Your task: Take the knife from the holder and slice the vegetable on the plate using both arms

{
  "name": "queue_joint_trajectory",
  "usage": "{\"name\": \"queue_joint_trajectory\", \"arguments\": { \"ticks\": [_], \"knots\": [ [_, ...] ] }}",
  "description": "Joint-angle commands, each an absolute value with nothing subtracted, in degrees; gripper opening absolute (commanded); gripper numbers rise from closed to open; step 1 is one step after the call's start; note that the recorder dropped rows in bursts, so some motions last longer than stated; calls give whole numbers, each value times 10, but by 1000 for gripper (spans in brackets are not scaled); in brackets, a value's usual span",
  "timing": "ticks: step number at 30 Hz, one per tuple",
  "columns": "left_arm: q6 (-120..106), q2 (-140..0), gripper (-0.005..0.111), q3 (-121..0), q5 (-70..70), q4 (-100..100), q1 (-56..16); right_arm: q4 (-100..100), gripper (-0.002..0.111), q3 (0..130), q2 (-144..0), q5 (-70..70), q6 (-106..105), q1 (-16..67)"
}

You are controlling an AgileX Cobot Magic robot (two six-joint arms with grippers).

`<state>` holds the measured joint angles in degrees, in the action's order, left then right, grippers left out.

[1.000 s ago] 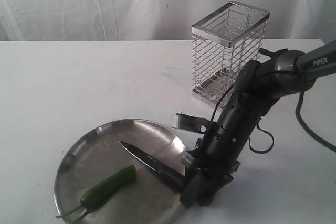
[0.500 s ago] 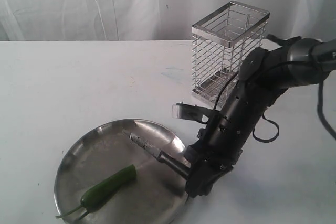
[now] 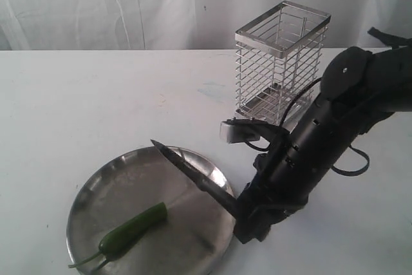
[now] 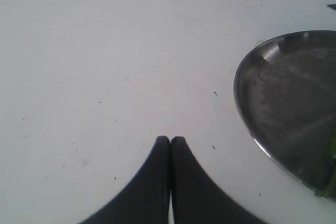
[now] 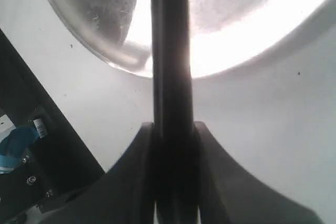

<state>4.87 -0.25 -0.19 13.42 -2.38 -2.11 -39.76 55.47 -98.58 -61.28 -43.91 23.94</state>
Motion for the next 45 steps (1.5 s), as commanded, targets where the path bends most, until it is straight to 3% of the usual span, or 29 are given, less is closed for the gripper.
{"name": "queue_joint_trajectory", "arguments": {
  "ticks": [1,29,36,41,44,45],
  "knots": [
    [47,0,0,0,133,-18,-24,-404,0,553,-929,-607,-455,267],
    [47,0,0,0,127,-21,-24,-406,0,505,-853,-521,-422,279],
    [215,0,0,0,28,173,-24,-363,0,505,-855,-520,-375,318],
    [251,0,0,0,27,192,-24,-323,0,508,-855,-499,-353,366],
    [251,0,0,0,-57,192,-24,-302,0,508,-855,-492,-333,371],
    [260,0,0,0,-141,192,-24,-296,0,508,-855,-488,-325,371]
  ]
}}
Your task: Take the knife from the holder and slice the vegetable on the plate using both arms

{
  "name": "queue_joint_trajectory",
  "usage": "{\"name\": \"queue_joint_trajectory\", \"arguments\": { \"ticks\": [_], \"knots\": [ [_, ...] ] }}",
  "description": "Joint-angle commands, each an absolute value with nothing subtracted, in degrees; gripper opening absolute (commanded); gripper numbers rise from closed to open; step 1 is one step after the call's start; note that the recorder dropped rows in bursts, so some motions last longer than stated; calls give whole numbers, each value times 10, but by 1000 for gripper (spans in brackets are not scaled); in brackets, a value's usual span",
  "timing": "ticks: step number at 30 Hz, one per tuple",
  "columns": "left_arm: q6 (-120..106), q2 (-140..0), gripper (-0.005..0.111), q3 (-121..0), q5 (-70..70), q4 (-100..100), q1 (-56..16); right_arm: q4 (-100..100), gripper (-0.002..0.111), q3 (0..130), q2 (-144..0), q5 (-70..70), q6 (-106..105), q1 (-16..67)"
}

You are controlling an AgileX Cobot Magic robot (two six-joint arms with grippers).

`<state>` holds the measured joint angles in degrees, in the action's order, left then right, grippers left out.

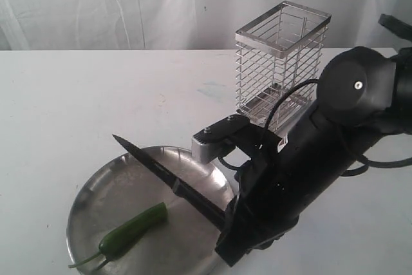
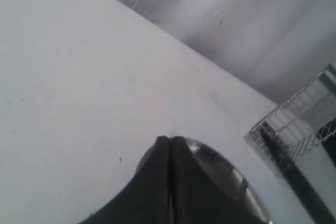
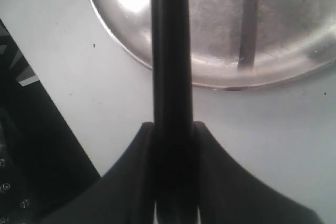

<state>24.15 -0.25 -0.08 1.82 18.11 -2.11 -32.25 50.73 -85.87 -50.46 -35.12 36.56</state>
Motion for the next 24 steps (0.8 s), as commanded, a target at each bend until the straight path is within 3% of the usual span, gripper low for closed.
{"name": "queue_joint_trajectory", "arguments": {
  "ticks": [1,4,8,10,12,19,24],
  "knots": [
    [270,0,0,0,-212,192,-24,-293,0,508,-855,-483,-320,371],
    [288,-4,0,-14,-439,236,-24,-283,0,508,-856,-455,-293,371],
    [284,-57,0,-137,-378,210,-24,-283,0,508,-860,-454,-293,371],
    [281,-101,0,-212,-285,50,-24,-283,0,508,-864,-454,-293,371],
    [305,-170,0,-271,-200,-234,-24,-283,0,508,-868,-445,-293,371],
    [786,-421,0,-279,-181,-945,-37,-270,0,508,-869,-407,-251,371],
    [899,-562,0,-252,-245,-999,-41,-170,0,508,-869,-397,-171,371]
  ]
}}
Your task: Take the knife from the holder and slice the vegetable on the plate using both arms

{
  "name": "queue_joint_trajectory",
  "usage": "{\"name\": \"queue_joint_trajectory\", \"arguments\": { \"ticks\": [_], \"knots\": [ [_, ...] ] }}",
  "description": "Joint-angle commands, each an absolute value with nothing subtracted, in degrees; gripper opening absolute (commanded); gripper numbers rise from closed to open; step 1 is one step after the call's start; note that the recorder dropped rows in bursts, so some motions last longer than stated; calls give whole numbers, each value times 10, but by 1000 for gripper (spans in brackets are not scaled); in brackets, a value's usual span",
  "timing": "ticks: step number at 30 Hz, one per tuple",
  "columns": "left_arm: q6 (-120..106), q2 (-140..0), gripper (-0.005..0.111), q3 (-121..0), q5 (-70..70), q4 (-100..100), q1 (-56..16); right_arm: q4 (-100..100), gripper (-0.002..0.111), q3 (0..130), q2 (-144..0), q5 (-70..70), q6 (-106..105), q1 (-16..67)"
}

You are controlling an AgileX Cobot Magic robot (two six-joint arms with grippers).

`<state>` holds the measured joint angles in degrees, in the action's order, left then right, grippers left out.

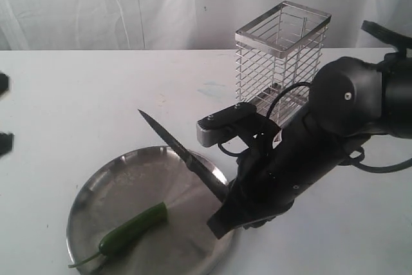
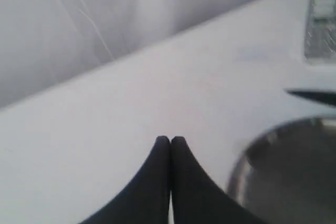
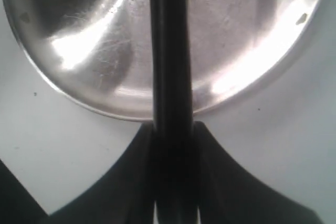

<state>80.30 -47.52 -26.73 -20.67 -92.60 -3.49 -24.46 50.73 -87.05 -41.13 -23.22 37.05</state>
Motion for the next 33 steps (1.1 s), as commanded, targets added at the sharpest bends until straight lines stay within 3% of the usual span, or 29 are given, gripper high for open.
{"name": "queue_joint_trajectory", "arguments": {
  "ticks": [1,6,12,16,18,23,29,33],
  "knots": [
    [925,-580,0,-252,-230,-999,-41,-152,0,508,-869,-394,-151,371],
    [955,-634,0,-277,-68,-999,-41,-141,0,508,-869,-391,-133,371],
    [571,-685,0,-297,287,-989,-41,-141,0,508,-869,-388,-133,371],
    [7,-694,0,-311,386,-667,-48,-144,0,508,-869,-389,-133,371],
    [-103,-685,0,-345,390,-441,-75,-143,0,508,-869,-391,-133,371],
    [-165,-685,0,-480,434,-19,-122,-143,0,508,-869,-395,-133,371],
    [-384,-698,1,-499,553,226,-122,-145,0,508,-869,-395,-133,371],
    [-432,-698,20,-464,544,259,-122,-145,0,508,-869,-395,-133,371]
  ]
}}
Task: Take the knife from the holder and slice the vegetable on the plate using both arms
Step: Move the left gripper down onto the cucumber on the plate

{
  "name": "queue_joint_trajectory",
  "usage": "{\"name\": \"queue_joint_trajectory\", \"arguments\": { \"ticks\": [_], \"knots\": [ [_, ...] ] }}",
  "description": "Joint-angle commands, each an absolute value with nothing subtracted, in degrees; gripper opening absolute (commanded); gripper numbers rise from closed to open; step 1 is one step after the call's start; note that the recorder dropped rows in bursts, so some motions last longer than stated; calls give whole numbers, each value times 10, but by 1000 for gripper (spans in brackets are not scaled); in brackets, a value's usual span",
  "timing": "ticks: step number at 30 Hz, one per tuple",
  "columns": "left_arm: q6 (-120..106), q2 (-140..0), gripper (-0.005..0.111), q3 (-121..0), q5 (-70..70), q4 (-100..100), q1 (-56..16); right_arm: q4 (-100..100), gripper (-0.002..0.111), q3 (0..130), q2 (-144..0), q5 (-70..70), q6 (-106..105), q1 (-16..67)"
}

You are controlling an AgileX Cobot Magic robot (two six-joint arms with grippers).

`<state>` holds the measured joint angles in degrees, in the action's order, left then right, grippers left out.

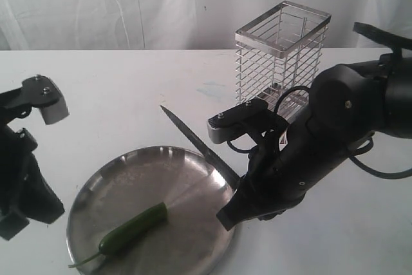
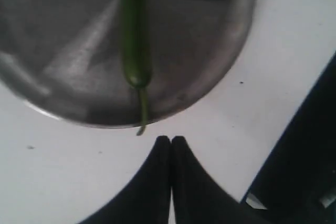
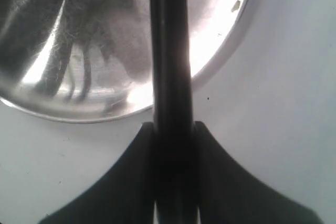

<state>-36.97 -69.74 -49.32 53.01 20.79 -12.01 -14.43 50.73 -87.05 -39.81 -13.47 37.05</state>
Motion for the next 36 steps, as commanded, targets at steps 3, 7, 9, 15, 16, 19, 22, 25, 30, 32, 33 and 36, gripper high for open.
{"name": "queue_joint_trajectory", "arguments": {
  "ticks": [3,7,9,15,16,19,22,25,30,32,33,36],
  "knots": [
    [-525,-698,43,-429,496,299,-124,-145,0,508,-869,-393,-133,371],
    [-561,-700,61,-384,369,357,-149,-145,0,508,-869,-393,-133,371],
    [-580,-707,62,-371,330,357,-169,-145,0,508,-869,-393,-133,371],
    [-619,-758,62,-367,236,349,-232,-145,0,508,-869,-393,-133,371],
    [-619,-769,62,-367,213,339,-235,-145,0,508,-869,-392,-133,371],
    [-619,-804,62,-367,173,329,-235,-145,0,508,-869,-392,-133,371],
    [-619,-838,62,-367,160,329,-235,-144,0,508,-869,-388,-133,371],
    [-620,-862,62,-367,143,329,-235,-129,0,508,-869,-386,-126,371],
    [-620,-877,62,-367,131,332,-235,-120,0,508,-869,-384,-118,371],
    [-620,-882,62,-367,131,333,-235,-120,0,508,-869,-383,-118,371],
    [-620,-885,62,-367,131,333,-235,-120,0,508,-869,-383,-118,371],
    [-620,-896,59,-367,131,333,-235,-120,0,508,-869,-383,-118,371]
  ]
}}
